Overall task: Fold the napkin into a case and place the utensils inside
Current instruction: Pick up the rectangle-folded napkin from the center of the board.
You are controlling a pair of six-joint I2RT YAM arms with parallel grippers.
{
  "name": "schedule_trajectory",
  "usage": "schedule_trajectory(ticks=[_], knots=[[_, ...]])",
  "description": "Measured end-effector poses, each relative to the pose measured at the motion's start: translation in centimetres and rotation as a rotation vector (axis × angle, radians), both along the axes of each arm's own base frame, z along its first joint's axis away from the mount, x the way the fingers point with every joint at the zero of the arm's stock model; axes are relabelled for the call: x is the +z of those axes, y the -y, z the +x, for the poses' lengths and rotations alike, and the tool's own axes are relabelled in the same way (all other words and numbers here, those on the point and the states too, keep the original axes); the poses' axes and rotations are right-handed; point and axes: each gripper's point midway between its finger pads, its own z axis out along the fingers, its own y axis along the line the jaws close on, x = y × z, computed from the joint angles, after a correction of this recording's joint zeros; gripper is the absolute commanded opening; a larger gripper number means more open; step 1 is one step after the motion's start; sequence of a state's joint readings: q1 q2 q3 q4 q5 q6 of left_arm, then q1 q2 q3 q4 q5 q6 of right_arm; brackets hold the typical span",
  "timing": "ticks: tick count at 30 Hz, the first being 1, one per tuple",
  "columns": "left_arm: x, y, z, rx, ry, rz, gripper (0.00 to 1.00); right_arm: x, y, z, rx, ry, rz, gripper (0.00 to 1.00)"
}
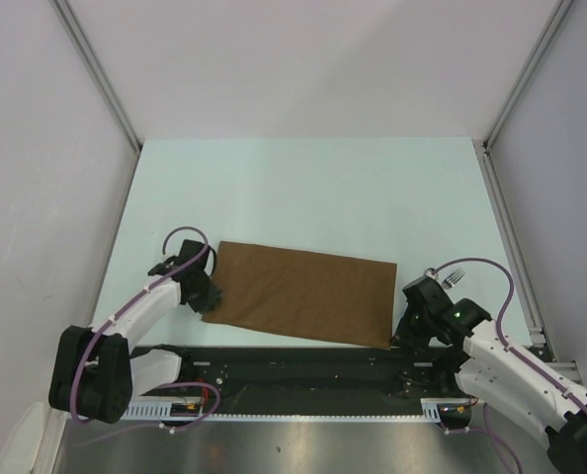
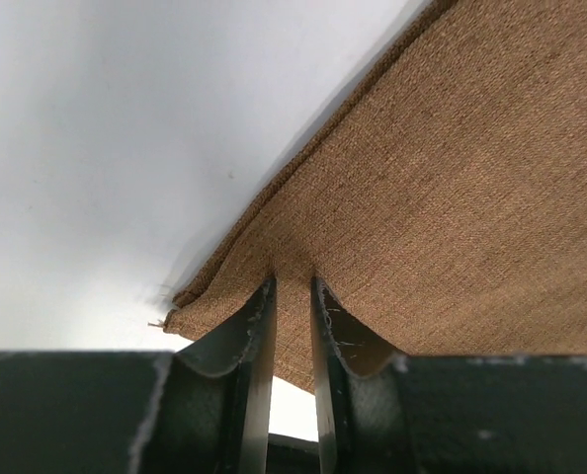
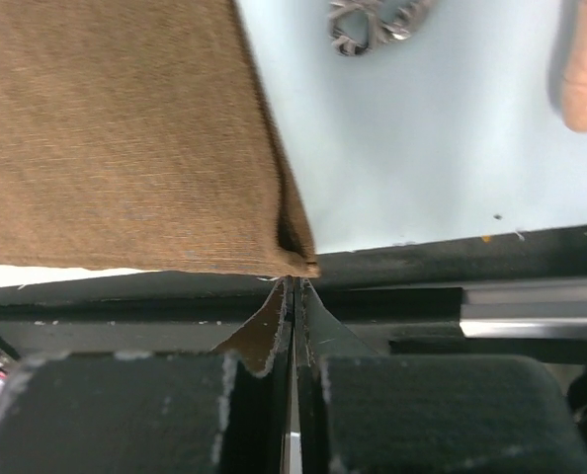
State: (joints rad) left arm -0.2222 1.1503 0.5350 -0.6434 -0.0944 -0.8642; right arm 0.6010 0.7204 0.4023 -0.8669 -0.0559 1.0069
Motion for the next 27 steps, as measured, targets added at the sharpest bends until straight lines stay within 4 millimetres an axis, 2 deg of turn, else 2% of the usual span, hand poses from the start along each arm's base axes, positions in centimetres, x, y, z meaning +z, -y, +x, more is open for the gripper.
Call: schedule_trajectory(ticks=[2, 3, 5, 6, 7, 9, 11, 14, 18, 20, 22, 27], knots=[[0.2, -0.1, 0.1, 0.002, 0.013, 0.002, 0.31, -0.2, 0.3, -0.2, -0.006, -0.009, -0.012, 0.0], [0.3, -0.1, 0.2, -0.002, 0.018, 0.002, 0.34, -0.2, 0.4, -0.2, -0.008, -0.008, -0.016, 0.1], [0.9, -0.1, 0.5, -0.026, 0.04, 0.002, 0.48, -0.1, 0.6, 0.1, -0.007, 0.004, -0.028, 0.35], [1.3, 0.1, 0.7, -0.046, 0.057, -0.004, 0.56, 0.3, 0.7, 0.5, -0.005, 0.021, -0.033, 0.57], [1.9, 0.4, 1.2, -0.071, 0.083, -0.018, 0.62, 0.8, 0.7, 1.2, -0.004, 0.045, -0.034, 0.65], [3.6, 1.5, 2.7, -0.135, 0.161, -0.066, 0.66, 2.1, 0.7, 3.0, -0.007, 0.105, -0.029, 0.74], [5.5, 2.9, 4.4, -0.202, 0.245, -0.126, 0.68, 3.4, 0.7, 5.3, -0.029, 0.167, -0.002, 0.77], [8.2, 4.8, 7.0, -0.311, 0.33, -0.202, 0.63, 5.0, 1.2, 9.1, -0.084, 0.244, 0.033, 0.79], [10.0, 6.0, 11.2, -0.431, 0.354, -0.226, 0.61, 6.0, 1.2, 13.0, -0.073, 0.312, 0.039, 0.8], [9.9, 6.2, 13.2, -0.488, 0.348, -0.219, 0.61, 6.1, 1.0, 14.5, -0.048, 0.335, 0.035, 0.79], [9.3, 6.2, 14.2, -0.528, 0.331, -0.206, 0.62, 5.7, 1.2, 16.0, -0.027, 0.343, 0.014, 0.78], [6.7, 5.2, 14.9, -0.562, 0.258, -0.19, 0.59, 3.7, 2.2, 18.0, 0.0, 0.331, -0.051, 0.68]])
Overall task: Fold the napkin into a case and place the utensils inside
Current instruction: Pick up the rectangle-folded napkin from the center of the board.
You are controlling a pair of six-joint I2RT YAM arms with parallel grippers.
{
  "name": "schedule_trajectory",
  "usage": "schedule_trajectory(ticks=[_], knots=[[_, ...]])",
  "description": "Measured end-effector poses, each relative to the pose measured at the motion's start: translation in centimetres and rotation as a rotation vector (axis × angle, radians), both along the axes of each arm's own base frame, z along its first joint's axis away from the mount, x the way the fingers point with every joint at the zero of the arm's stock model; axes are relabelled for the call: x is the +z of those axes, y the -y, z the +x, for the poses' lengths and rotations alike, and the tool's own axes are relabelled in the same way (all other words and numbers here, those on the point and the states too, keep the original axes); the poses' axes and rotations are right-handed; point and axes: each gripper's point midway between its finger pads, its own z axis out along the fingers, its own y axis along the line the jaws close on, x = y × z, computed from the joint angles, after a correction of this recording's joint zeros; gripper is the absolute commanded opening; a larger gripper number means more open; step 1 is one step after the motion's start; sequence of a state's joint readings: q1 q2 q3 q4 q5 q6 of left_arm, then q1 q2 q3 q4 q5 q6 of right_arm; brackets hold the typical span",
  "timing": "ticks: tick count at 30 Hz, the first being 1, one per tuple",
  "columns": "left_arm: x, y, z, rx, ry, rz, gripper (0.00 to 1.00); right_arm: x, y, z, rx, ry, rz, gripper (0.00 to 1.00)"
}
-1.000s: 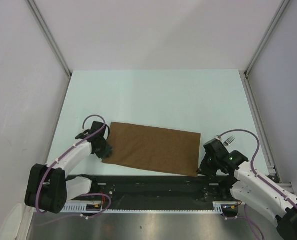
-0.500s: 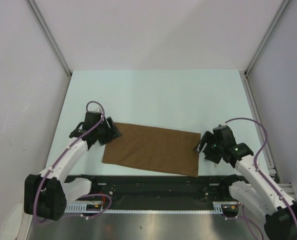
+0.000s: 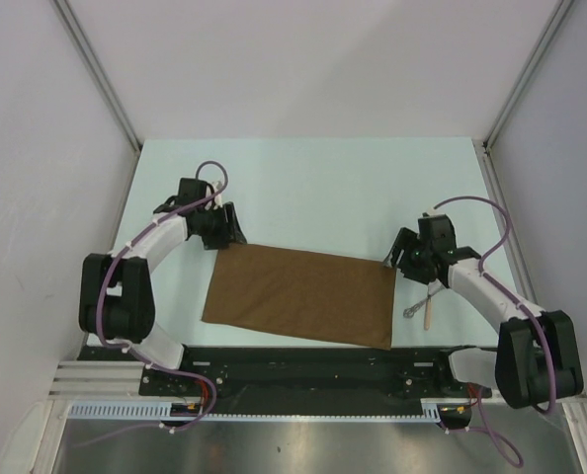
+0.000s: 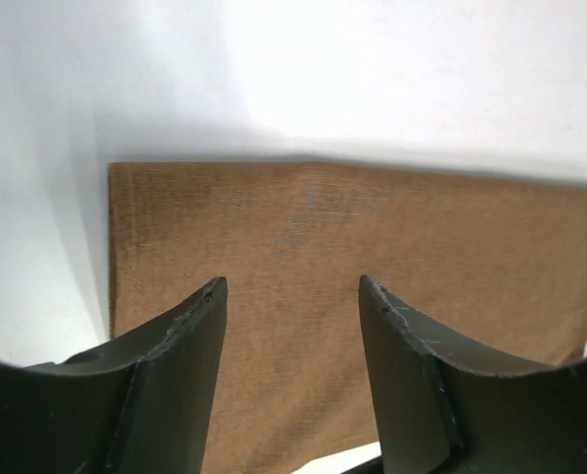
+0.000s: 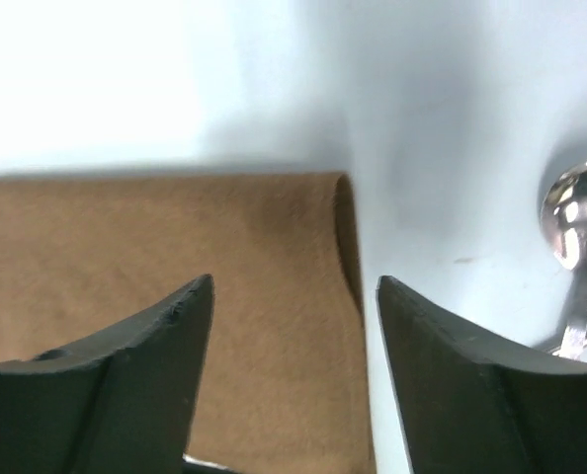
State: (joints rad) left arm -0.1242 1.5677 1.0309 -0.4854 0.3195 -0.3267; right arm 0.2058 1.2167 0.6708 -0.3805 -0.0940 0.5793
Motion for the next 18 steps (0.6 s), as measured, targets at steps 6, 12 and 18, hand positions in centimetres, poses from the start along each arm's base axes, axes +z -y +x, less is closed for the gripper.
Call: schedule_trajectory(ticks=[6, 12, 18], knots=[[-1.5, -0.5, 0.1, -0.012, -0.043, 0.025, 0.51, -1.7, 0.6, 0.9, 0.039, -0.025, -0.062, 0.53], [-1.8, -1.6, 0.9, -0.002, -0.034, 0.086, 0.42, -2.5, 0.8, 1.2, 0.067, -0.03, -0.09, 0.49], [-4.4, -3.3, 0.8, 0.013, -0.099, 0.146, 0.36, -4.2, 1.1, 1.3, 0.079, -0.069, -0.121, 0.47]])
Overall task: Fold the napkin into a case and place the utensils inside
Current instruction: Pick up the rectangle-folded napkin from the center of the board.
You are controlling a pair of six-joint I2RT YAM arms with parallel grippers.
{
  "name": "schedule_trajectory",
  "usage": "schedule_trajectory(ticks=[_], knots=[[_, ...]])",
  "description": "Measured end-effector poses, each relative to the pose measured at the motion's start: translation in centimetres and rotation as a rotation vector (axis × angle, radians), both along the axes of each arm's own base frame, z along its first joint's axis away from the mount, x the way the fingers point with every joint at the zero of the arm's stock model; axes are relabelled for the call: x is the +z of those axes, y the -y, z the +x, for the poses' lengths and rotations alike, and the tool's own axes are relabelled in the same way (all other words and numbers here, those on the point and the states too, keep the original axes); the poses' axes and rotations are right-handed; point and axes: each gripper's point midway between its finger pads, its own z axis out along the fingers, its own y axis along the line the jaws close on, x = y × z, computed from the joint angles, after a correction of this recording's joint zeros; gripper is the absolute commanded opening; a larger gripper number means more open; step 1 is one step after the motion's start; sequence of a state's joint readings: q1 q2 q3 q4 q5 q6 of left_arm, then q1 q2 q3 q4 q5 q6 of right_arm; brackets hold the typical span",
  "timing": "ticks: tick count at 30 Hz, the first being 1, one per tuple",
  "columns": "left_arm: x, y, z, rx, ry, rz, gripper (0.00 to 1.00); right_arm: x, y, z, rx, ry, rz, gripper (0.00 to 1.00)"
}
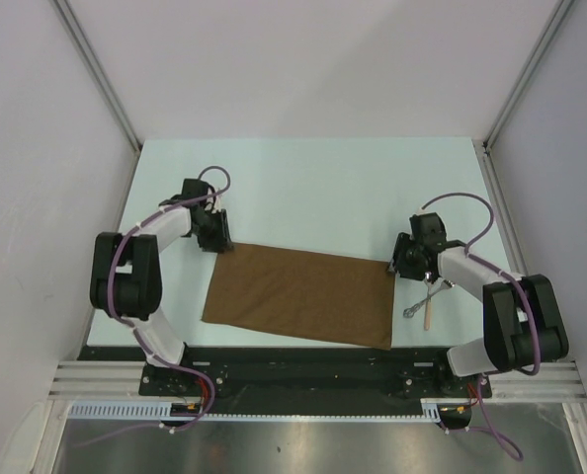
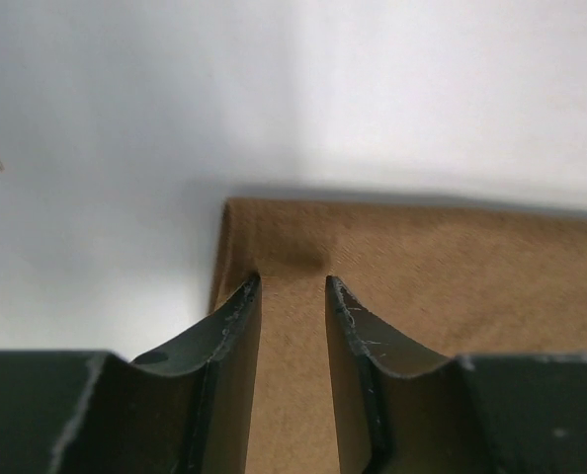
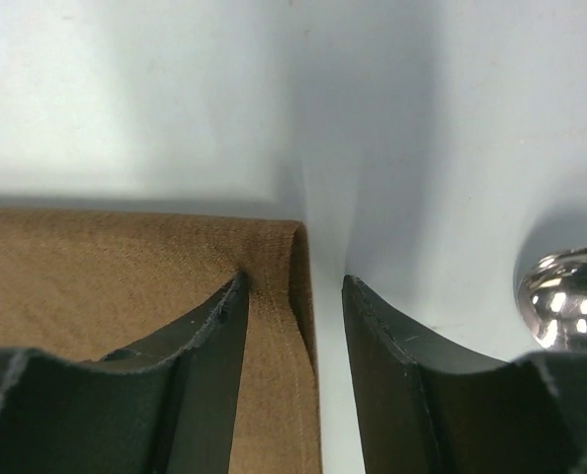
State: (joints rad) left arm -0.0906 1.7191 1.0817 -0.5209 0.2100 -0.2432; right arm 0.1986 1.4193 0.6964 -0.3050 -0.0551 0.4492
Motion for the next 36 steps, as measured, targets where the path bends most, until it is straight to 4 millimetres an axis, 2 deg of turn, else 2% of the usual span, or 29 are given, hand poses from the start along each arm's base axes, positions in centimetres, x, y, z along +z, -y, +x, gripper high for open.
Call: schedule_trajectory(ticks=[4, 10, 14, 22, 28, 36], knots=[[-1.9, -0.9, 0.4, 0.02, -0.056, 0.003, 0.36, -0.4, 0.5, 0.6, -0.008, 0.005, -0.03, 0.43], [-2.0, -1.3, 2.1, 0.026, -0.057, 0.01, 0.32, -0.5, 1.4, 2.1, -0.037, 0.018, -0.091, 0.42], [-1.9, -1.1, 2.3, 0.022, -0.052, -0.001, 0.42, -0.5, 1.6, 2.5, -0.033, 0.014, -0.103, 0.42], [0.0, -1.1, 2.0, 0.027, -0.001, -0.013, 0.42, -0.4, 1.3, 2.4, -0.009, 0.014, -0.107, 0.41], [1.4, -1.3, 2.3, 0.035, 0.039, -0.014, 0.41, -0.5, 0.1, 2.6, 0.028, 0.025, -0.114, 0.39], [0.8, -2.0, 2.5, 0.065, 0.033, -0.007, 0.4, -0.7, -0.5, 4.0, 0.036, 0.039, -0.161, 0.2]])
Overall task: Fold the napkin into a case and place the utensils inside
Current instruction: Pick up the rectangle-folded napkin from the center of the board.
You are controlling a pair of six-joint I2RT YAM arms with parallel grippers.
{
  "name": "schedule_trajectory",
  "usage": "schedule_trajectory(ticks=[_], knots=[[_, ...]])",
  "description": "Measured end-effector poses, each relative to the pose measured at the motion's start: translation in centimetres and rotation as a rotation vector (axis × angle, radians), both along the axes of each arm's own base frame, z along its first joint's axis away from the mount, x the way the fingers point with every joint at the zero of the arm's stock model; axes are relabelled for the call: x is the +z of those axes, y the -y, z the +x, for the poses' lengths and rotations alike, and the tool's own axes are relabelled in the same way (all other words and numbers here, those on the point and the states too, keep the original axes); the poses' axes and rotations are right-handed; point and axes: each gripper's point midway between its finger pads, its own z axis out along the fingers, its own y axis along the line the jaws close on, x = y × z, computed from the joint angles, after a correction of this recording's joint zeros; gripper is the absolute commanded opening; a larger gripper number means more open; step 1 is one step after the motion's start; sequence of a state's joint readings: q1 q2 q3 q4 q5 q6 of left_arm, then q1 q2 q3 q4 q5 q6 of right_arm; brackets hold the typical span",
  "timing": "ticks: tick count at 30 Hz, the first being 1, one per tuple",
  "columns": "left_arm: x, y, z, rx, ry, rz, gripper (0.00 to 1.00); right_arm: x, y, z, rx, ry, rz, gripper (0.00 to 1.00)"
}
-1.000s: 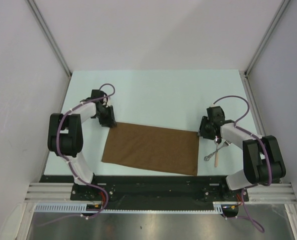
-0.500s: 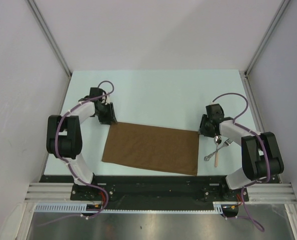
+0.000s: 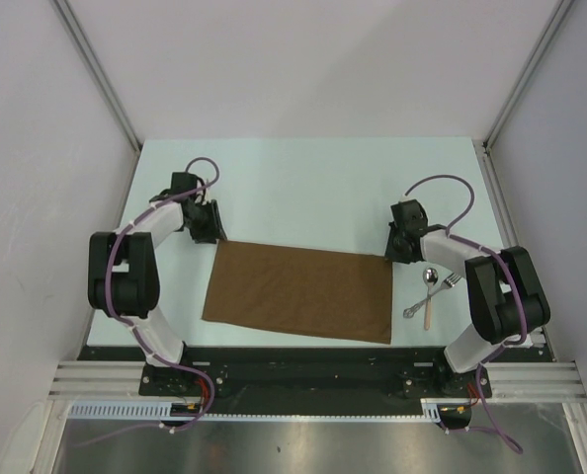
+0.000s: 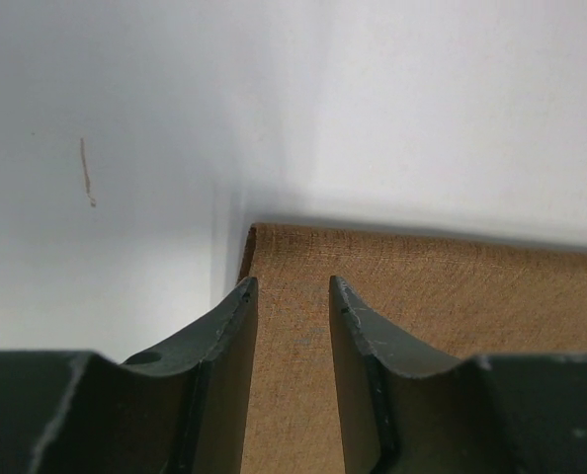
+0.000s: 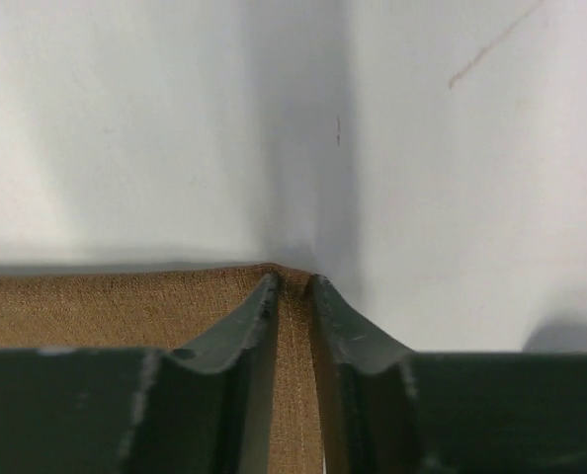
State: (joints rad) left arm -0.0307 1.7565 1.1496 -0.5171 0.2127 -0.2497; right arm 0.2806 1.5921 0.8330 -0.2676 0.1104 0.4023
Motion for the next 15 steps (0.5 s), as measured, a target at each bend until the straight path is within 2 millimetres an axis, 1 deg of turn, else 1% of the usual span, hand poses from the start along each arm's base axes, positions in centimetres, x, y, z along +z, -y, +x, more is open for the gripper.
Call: schedule_trajectory(ticks=[1, 3, 4, 5, 6, 8, 11, 15], knots=[[0.0, -0.1, 0.1, 0.008, 0.007, -0.002, 0.4, 0.0, 0.0, 0.3, -0.002, 0.002, -0.006, 0.14], [-0.1, -0.5, 0.0, 0.02, 0.012, -0.003, 0.4, 0.0, 0.0, 0.8, -0.006, 0.008, -0.014, 0.09], [-0.1, -0.6, -0.1, 0.027, 0.014, -0.005, 0.4, -0.1, 0.0, 0.9, -0.007, 0.01, -0.017, 0.03], [-0.1, -0.8, -0.2, 0.033, 0.016, -0.005, 0.4, -0.1, 0.0, 1.0, -0.008, 0.012, -0.018, 0.01], [-0.1, -1.0, -0.3, 0.038, 0.019, -0.007, 0.4, -0.1, 0.0, 1.1, -0.006, 0.012, -0.019, 0.0], [-0.2, -1.5, -0.6, 0.052, 0.018, -0.008, 0.45, -0.1, 0.0, 1.1, -0.005, 0.013, -0.022, 0.0], [-0.4, -1.9, -0.7, 0.065, 0.014, -0.01, 0.48, -0.1, -0.1, 1.4, -0.005, 0.012, -0.027, 0.0], [-0.5, -1.9, -0.8, 0.064, 0.011, -0.015, 0.46, 0.1, -0.6, 3.3, 0.005, 0.016, -0.044, 0.0]])
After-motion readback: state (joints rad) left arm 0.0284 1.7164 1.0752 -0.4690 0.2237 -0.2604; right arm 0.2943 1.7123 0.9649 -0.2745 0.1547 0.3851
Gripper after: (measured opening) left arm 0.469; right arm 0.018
